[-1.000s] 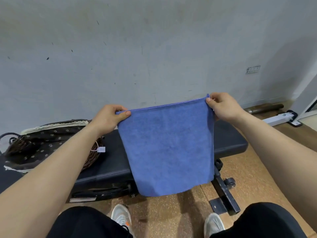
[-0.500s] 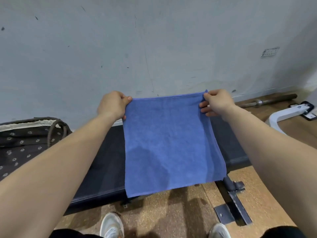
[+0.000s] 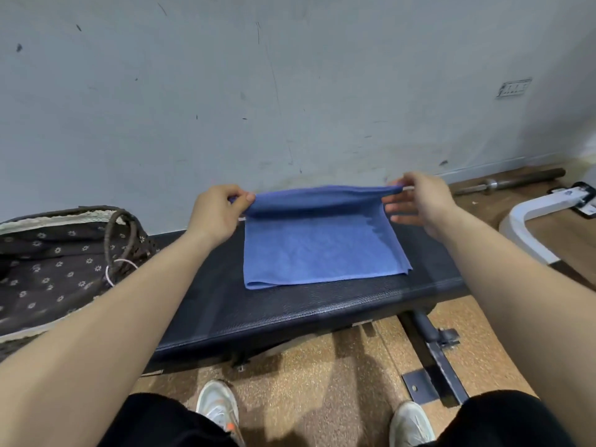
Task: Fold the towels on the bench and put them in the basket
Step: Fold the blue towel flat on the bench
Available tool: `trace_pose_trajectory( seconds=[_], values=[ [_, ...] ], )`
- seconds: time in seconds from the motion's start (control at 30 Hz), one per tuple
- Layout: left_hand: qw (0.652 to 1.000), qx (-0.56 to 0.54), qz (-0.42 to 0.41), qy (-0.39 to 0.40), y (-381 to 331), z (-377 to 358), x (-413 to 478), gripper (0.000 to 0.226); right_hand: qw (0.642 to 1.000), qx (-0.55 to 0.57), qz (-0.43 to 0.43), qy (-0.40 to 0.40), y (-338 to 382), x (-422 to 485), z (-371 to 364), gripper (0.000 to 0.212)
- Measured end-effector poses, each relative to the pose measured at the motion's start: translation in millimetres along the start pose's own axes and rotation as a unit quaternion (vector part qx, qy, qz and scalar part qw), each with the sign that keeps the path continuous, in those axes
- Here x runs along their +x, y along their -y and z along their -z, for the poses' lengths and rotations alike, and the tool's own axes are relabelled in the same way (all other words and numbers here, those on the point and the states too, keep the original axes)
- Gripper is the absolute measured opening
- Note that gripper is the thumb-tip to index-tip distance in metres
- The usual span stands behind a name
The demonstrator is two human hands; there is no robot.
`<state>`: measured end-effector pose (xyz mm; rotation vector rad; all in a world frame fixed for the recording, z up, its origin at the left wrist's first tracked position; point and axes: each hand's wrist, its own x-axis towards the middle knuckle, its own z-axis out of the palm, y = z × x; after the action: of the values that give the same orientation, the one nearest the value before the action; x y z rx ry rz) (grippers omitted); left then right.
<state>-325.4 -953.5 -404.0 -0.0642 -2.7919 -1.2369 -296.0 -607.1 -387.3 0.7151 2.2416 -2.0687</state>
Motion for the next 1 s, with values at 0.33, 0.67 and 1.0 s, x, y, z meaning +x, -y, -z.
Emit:
trace_pose_trajectory(
  seconds=[0.33, 0.67, 1.0],
  values=[
    [0.991, 0.098, -0.085, 0.038, 24.6, -16.7, -81.1, 0.009, 0.955, -0.257, 0.132, -0.072, -79.5, -50.1, 19.4, 0.008],
    [0.953, 0.252, -0.136, 0.096, 25.9, -14.3, -88.0, 0.017, 0.924, -0.345, 0.165, -0.031, -85.7, -55.6, 26.4, 0.009],
    [0.939, 0.305, -0.107, 0.117, 12.4, -20.0, -77.8, 0.031, 0.842, -0.518, 0.144, -0.046, -78.0, -52.7, 18.2, 0.006]
  ],
)
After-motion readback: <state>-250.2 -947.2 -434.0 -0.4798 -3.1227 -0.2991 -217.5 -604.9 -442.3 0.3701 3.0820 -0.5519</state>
